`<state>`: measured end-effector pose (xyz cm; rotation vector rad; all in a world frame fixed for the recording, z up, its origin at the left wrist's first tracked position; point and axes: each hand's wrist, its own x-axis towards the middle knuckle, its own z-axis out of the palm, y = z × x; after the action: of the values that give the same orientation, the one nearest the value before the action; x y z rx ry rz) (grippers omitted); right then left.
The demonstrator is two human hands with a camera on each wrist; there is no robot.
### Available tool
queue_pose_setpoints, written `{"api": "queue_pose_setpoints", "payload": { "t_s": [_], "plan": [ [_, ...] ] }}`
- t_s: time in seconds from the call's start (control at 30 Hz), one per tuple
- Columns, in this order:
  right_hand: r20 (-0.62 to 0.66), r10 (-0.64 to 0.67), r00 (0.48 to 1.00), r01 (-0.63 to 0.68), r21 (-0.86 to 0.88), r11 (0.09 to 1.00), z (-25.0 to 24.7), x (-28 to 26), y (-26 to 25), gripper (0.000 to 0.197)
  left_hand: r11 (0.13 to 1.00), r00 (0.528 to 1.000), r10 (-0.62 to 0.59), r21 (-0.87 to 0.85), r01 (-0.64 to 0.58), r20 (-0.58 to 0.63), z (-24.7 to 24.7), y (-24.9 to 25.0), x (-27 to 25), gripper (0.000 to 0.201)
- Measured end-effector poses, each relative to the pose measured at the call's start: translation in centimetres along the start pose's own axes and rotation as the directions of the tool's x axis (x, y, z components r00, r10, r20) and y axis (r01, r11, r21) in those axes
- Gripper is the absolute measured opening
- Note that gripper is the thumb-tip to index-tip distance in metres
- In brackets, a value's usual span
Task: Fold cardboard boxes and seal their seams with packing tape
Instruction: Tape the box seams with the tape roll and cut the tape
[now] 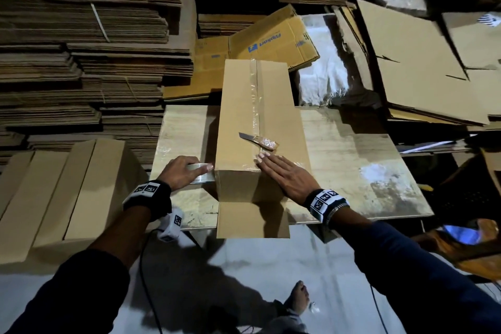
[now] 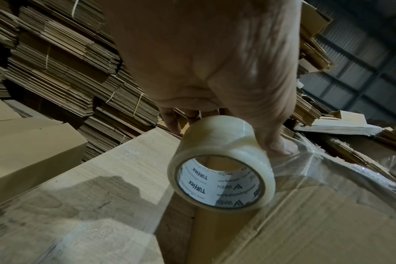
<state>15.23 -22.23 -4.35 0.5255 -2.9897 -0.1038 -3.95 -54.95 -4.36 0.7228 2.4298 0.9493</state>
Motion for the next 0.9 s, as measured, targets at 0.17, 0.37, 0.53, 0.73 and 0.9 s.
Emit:
{"api": "queue_pose_setpoints", "payload": {
  "t_s": [0.17, 0.37, 0.53, 0.73, 0.9],
  "plan": [
    [0.000, 0.154, 0.988, -0.153, 0.072, 0.986, -0.3, -3.3, 1.7, 0.067, 1.000, 1.000, 0.001, -0.029, -0.001, 0.024, -0.1, 0.0, 0.2, 0.068],
    [0.122, 0.666, 0.736, -0.539, 0.701, 0.467, 0.9, -4.2, 0.0, 0.096, 0.998, 0.997, 0.050, 0.031, -0.052, 0.060, 2.4, 1.6, -0.6, 0.063],
    [0.265, 0.873, 0.411, -0.552, 0.834, 0.007, 0.2, -0.5, 0.7, 0.109, 0.995, 0.994, 0.094, 0.016, -0.095, 0.058, 5.7, 3.9, -1.6, 0.047],
    [0.303, 0.943, 0.136, -0.567, 0.805, -0.177, -0.8, 2.7, 0.1, 0.091, 0.997, 0.997, 0.064, 0.036, -0.063, -0.040, 7.3, 4.3, -2.5, 0.059],
    [0.359, 0.933, 0.035, -0.570, 0.774, -0.277, -1.3, 3.9, -0.8, 0.089, 0.999, 0.999, 0.023, -0.046, -0.021, 0.047, 7.1, 3.8, -3.2, 0.056]
  ]
}}
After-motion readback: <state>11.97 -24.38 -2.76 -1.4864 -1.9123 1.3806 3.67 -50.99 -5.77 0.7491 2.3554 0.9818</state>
